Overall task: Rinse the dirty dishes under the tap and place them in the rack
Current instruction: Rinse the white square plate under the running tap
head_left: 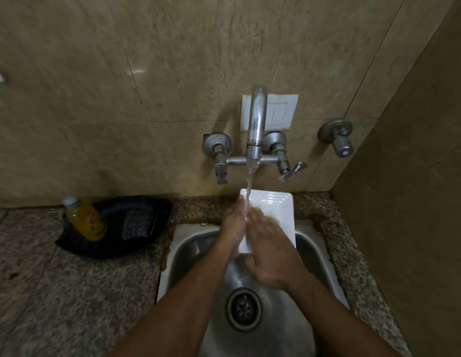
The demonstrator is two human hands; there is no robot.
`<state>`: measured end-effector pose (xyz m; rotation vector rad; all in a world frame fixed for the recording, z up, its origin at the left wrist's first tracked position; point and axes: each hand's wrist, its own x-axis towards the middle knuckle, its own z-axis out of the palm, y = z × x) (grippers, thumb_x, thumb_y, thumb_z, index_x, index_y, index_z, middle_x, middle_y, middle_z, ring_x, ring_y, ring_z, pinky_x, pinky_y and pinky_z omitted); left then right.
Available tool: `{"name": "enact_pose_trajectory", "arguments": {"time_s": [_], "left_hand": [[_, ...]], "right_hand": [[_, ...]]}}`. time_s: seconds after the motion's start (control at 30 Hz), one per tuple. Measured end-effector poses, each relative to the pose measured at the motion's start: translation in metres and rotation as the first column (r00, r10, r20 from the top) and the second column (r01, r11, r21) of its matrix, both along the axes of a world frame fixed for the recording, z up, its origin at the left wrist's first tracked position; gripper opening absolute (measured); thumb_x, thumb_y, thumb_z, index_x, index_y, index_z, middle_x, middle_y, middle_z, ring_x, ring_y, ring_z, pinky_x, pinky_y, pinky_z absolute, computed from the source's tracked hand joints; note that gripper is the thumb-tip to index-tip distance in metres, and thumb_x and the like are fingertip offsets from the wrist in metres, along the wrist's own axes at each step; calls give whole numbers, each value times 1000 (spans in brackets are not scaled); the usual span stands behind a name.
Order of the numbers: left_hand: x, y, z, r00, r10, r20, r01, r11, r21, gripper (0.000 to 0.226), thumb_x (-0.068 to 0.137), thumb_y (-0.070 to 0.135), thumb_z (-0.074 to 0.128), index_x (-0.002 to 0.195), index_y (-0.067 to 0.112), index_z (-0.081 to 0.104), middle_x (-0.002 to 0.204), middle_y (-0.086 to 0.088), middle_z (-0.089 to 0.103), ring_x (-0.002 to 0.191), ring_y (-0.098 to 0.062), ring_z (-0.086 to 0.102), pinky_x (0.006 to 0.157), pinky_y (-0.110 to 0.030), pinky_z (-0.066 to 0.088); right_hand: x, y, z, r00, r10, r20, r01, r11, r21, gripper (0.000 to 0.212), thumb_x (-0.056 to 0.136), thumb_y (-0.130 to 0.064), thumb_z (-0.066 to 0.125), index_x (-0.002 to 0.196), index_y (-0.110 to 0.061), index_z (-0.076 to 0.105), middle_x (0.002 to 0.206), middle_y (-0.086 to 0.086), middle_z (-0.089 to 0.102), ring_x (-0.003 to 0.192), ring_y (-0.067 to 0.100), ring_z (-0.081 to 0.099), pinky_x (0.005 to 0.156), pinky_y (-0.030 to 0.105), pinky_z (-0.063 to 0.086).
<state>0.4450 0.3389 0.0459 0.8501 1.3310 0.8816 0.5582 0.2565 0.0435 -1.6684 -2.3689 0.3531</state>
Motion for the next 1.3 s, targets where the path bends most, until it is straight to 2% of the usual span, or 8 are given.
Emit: {"name": "enact_pose_trajectory", "arguments": {"time_s": [0.13, 0.27, 0.4, 0.57, 0.67, 0.97, 1.13, 1.3], "left_hand": [[-8, -2, -1, 998, 46, 37, -43, 997, -69, 48, 97, 55, 45, 115, 17, 67, 111, -9, 71, 98, -25, 69, 90, -40, 56], [-5, -4, 3, 991, -45, -123, 51, 998, 47, 41, 105, 42, 32, 102, 18, 65, 96, 6, 63, 94, -14, 59, 70, -9, 48], [-16, -5, 2, 997, -15, -75, 18, 999, 48, 46, 103, 47, 37, 90, 15, 67, 89, -12, 71, 87, -24, 69, 78, -33, 52], [-9, -21, -1, 996, -68, -58, 72, 995, 70, 31, 105, 40, 35, 99, 28, 63, 82, 17, 62, 77, 3, 58, 59, -5, 44], [-17, -22, -8, 996, 7, -93, 1, 996, 89, 44, 103, 45, 37, 84, 23, 69, 80, 8, 71, 78, -7, 65, 70, -22, 47], [-26, -16, 0, 975, 70, -212, -36, 986, 163, 42, 104, 40, 40, 97, 12, 71, 91, -3, 72, 86, -17, 66, 76, -28, 50], [-28, -12, 1, 952, 115, -282, -50, 973, 226, 43, 104, 37, 39, 83, 10, 66, 72, 0, 63, 69, -13, 59, 57, -20, 43], [-31, -14, 1, 941, 119, -317, -44, 971, 235, 46, 105, 36, 38, 80, 9, 66, 75, -6, 65, 70, -17, 61, 58, -24, 43]], "right_hand": [[-7, -20, 1, 993, 117, -20, -119, 990, -72, 80, 91, -41, 43, 158, -26, 2, 165, -7, 1, 151, 6, 0, 123, 31, 7], [-8, 6, -5, 998, -45, 37, 44, 999, 13, 69, 100, -42, 24, 157, -15, -4, 163, 0, -15, 149, 11, -20, 123, 42, 0], [-9, -3, -1, 995, 99, 28, -97, 994, -57, 72, 94, -41, 25, 158, -18, -1, 164, -1, -8, 150, 9, -12, 123, 37, 1], [-13, 35, 6, 996, -89, 19, 88, 996, 25, 75, 88, -40, 16, 158, -15, 9, 165, 4, 5, 152, 17, -3, 123, 42, 8], [-14, 22, -2, 996, 61, -70, -64, 997, -41, 72, 91, -38, 24, 158, -16, 10, 165, 2, 10, 152, 12, 4, 123, 37, 10], [-14, 14, -14, 998, -55, -20, 55, 998, 24, 70, 98, -38, 29, 157, -20, -5, 158, -9, -18, 149, 8, -15, 124, 36, 3], [-27, 3, -16, 997, -35, -69, 35, 999, 3, 69, 98, -42, 21, 156, -20, -8, 163, -4, -12, 150, 8, -11, 123, 32, 2], [-25, 4, -19, 993, 0, -119, -3, 1000, -20, 66, 99, -39, 21, 155, -21, -9, 162, -4, -16, 149, 6, -14, 123, 31, 1]]}}
